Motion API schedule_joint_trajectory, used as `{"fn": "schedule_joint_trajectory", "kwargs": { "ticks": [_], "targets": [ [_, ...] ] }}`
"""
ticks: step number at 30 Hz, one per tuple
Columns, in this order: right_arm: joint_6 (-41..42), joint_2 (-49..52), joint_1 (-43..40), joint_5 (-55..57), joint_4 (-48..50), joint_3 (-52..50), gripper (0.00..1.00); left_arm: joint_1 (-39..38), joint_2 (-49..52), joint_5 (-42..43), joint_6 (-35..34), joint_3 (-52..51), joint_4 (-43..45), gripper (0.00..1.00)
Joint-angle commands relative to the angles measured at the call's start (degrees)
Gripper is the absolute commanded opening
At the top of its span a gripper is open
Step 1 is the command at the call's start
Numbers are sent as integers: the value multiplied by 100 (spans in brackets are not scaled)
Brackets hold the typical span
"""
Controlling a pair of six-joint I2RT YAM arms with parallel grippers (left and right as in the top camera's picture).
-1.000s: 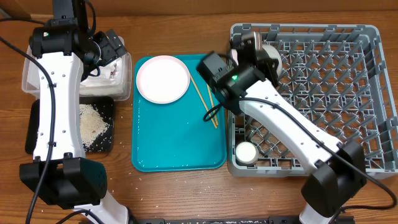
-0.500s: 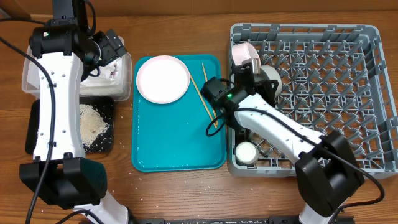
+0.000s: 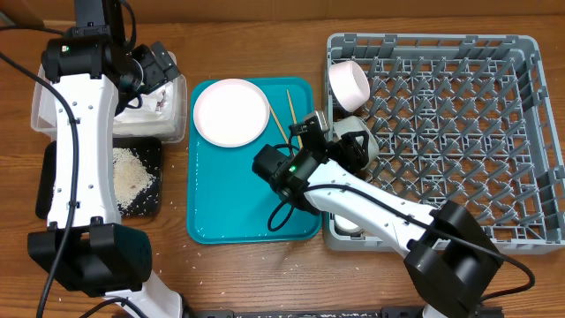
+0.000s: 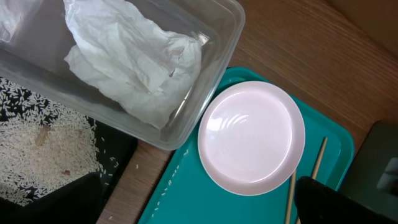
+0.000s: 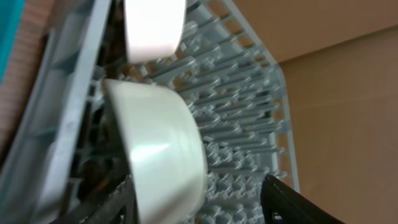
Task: Sort waste into correct bins and load items into the dishwasher
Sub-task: 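Place the grey bowl into the rack with the right gripper, then grasp the pink plate edge with the right gripper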
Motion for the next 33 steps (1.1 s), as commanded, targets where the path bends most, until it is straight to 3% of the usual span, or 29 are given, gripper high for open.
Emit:
{"fn": "schedule_joint_trajectory", "kwargs": {
  "ticks": [1,7,11,15,22,33],
  "targets": [
    [35,-50,-116,-638,63,555,68,-11,-101,-39,127,81,4,100],
    [-164,-50,-656,-1912,304,1939,70,-11,-101,-39,127,81,4,100],
    [-463,-50,-1202,-4273,1521,2312,69,-11,-101,-39,127,81,4,100],
    [-310,190,-1705,-6172,2734,2258,59,-11,-101,-39,127,81,4,100],
    [269,1307,-1711,-6725,3676,2258,50,-11,-101,-39,127,81,4,100],
    [765,2179,-1438,-6872,3331,2258,42,-11,-101,-42,127,81,4,100]
  ]
}}
